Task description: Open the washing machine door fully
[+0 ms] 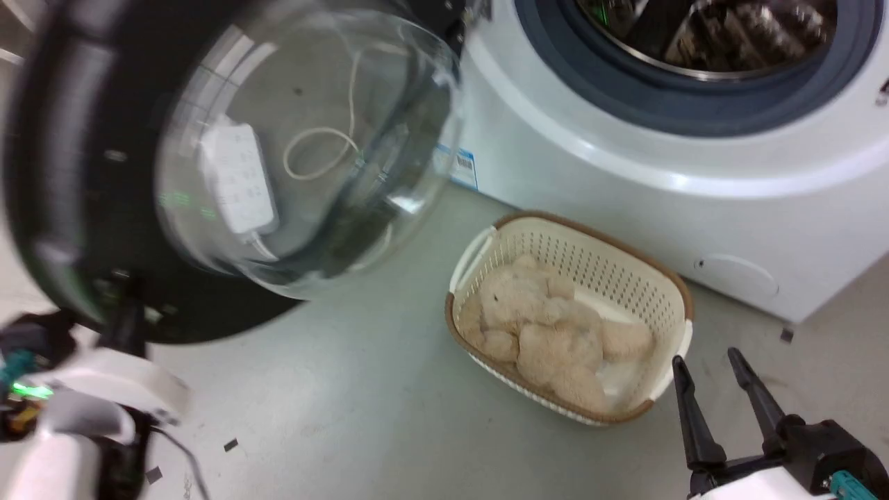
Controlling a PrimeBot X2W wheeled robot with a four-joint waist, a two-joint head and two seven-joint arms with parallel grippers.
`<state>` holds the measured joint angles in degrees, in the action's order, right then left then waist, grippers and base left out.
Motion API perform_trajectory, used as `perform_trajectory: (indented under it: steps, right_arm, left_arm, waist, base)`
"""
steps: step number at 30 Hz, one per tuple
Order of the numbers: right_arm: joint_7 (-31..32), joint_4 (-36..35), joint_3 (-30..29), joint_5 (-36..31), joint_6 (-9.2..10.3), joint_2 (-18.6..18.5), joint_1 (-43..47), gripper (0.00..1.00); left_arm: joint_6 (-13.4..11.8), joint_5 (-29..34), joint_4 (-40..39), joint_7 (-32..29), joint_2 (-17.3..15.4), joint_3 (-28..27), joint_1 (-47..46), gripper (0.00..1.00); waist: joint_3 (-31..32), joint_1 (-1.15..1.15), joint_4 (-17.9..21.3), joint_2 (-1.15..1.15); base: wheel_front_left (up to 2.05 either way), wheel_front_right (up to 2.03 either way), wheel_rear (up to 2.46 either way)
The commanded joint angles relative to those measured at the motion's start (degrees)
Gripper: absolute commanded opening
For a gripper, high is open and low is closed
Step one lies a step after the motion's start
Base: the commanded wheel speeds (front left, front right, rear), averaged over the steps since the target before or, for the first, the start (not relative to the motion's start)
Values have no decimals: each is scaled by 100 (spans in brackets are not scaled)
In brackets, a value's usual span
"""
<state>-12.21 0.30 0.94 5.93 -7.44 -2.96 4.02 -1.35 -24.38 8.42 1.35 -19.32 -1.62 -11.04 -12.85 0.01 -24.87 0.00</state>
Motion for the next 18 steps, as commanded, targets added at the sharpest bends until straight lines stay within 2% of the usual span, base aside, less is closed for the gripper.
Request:
perform_trajectory:
  steps: [1, 5, 10, 11, 18]
  right_arm:
    - [31, -75, -16, -67, -5, 8, -111, 100]
    - [109, -186, -50, -157, -5, 8, -192, 100]
    - [144, -243, -83, -217, -5, 8, -186, 100]
    - [148, -241, -106, -226, -5, 8, -187, 100]
    - [-8, -129, -299, -92, -5, 8, -218, 100]
  left_arm:
    - [25, -93, 205, -58, -148, -139, -208, 0]
    - [127, -235, 841, -15, -526, -435, -686, 0]
    - [271, -360, 1582, 173, -786, -609, -1201, 0]
    - [375, -371, 1968, 311, -901, -620, -1419, 0]
    - [493, -194, 2212, 877, -785, -380, -1439, 0]
  waist:
    - [-247, -1, 117, 0]
    - [-449, -1, 215, 0]
    - [-546, -1, 283, 0]
    - [-537, -1, 325, 0]
    - [-186, -1, 439, 0]
  base:
    - [0, 0, 0]
    - [0, 0, 0]
    - [0, 0, 0]
    - [0, 0, 0]
    - [0, 0, 0]
